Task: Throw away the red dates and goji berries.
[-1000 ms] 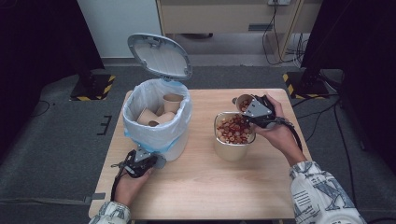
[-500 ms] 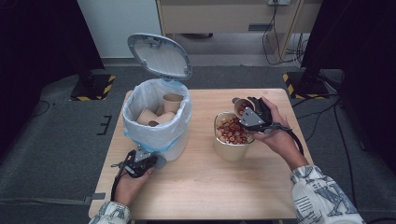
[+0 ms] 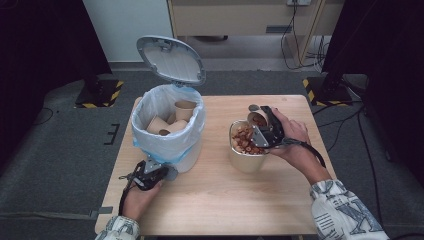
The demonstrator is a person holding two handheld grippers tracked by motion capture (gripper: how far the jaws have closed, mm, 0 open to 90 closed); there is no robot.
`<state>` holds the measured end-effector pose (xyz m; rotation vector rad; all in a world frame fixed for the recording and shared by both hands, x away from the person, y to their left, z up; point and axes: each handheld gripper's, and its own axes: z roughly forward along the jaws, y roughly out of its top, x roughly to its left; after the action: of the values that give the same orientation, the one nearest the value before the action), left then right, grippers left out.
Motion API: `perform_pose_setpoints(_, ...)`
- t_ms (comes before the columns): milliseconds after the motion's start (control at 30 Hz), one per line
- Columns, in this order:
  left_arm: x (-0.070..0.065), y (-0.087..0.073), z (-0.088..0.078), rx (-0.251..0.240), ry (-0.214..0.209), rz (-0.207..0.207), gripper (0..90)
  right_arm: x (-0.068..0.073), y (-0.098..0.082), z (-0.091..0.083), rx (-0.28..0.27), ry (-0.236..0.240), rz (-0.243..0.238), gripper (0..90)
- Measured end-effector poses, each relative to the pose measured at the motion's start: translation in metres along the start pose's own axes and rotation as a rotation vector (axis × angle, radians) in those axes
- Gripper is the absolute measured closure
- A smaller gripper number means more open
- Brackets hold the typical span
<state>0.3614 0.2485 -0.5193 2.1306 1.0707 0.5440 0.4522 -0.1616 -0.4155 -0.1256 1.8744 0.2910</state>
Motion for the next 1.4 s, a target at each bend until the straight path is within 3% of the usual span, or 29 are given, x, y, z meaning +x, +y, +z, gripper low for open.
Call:
perform_pose_setpoints(233,0.000,0.000,0.000,-0.002,0.000,-0.001,88.6,-0.003,-0.002,-0.001,0.005,-0.029,-0.002,30.6)
perform_pose_setpoints(567,0.000,0.000,0.000,0.000,0.000,0.001,88.6,-0.002,0.001,-0.002,0.019,-0.064,-0.124,30.5)
perform_pose_setpoints(667,0.000,0.000,0.000,0.000,0.000,0.000,88.5,0.000,0.004,-0.002,0.027,-0.075,-0.186,30.5)
perform_pose_setpoints(767,0.000,0.000,0.000,-0.002,0.000,-0.002,88.5,0.001,0.006,-0.003,0.022,-0.089,-0.203,30.6)
perform_pose_setpoints(867,0.000,0.000,0.000,0.000,-0.001,0.000,88.6,0.001,0.008,-0.006,0.024,-0.115,-0.261,30.6)
perform_pose_setpoints(967,0.000,0.000,0.000,0.000,0.000,0.000,88.5,-0.003,0.003,-0.002,0.047,-0.091,-0.211,30.6)
perform_pose_setpoints(1033,0.000,0.000,0.000,0.000,-0.002,-0.001,88.5,-0.004,0.003,-0.002,0.057,-0.098,-0.221,30.5)
perform_pose_setpoints(1133,0.000,0.000,0.000,0.000,-0.002,0.000,88.5,-0.002,0.014,-0.007,0.001,-0.096,-0.236,30.4)
perform_pose_setpoints(1400,0.000,0.000,0.000,0.000,-0.003,-0.001,88.5,-0.002,0.012,-0.003,0.024,-0.092,-0.235,30.3)
